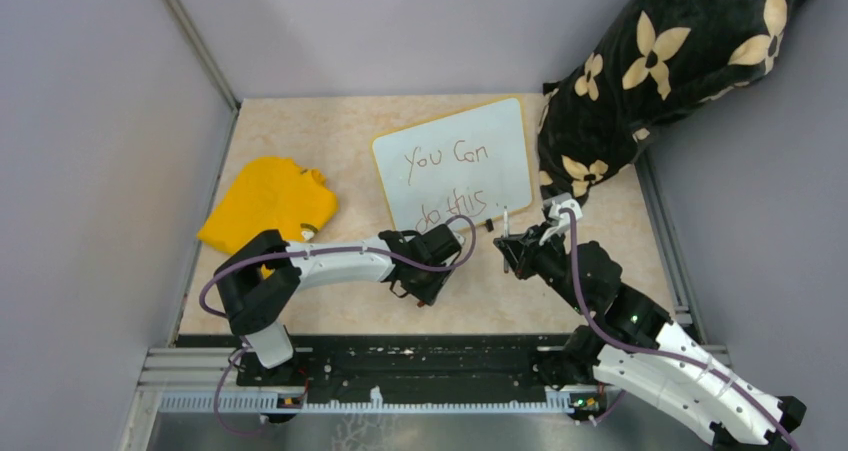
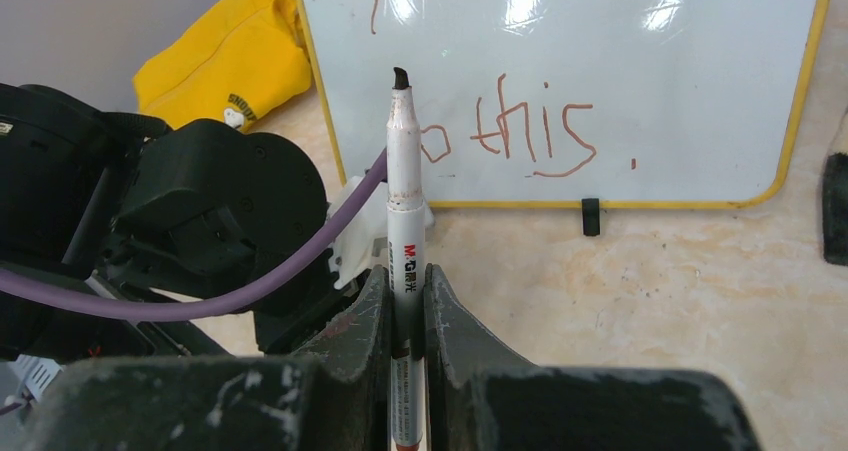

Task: Write a sentence on the whiteboard
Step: Close the whiteboard marker at the center of the board.

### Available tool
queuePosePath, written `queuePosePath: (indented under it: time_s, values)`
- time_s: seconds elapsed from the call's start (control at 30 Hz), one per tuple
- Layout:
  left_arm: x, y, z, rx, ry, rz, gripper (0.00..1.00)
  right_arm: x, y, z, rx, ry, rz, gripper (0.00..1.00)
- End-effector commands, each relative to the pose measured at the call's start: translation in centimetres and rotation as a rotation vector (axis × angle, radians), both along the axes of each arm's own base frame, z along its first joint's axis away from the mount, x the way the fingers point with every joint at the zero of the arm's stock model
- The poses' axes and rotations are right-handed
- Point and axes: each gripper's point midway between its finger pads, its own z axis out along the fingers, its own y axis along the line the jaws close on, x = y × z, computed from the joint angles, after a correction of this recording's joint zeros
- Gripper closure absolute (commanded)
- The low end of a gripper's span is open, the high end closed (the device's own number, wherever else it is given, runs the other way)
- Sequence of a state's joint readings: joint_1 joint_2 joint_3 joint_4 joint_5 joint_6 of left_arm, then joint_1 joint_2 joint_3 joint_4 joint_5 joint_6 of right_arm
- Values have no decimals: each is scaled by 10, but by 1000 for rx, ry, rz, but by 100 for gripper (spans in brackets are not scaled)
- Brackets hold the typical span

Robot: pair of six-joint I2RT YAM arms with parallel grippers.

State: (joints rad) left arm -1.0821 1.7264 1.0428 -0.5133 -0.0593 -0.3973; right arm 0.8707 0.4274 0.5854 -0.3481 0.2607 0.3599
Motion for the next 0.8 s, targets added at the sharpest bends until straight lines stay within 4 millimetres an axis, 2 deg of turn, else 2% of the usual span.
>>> queuePosePath:
  time_s: [0.0, 0.17, 0.3, 0.5, 0.7, 0.77]
  values:
    - [-3, 16, -11, 77, 12, 43, 58, -1, 0, 30, 71, -57, -2, 100]
    - [-2, 21, -15, 107, 14, 68, 64, -2, -1, 30, 82, -58, -4, 100]
    - [2, 27, -15, 122, -13, 120, 73, -2, -1, 29, 91, -59, -5, 100]
    - [14, 36, -1, 106, -96, 247, 82, -2, 0, 30, 106, -61, -2, 100]
    - [30, 46, 14, 67, -180, 429, 82, -1, 3, 29, 119, -59, 1, 100]
    - [32, 45, 17, 39, -178, 489, 78, -1, 3, 29, 122, -60, 2, 100]
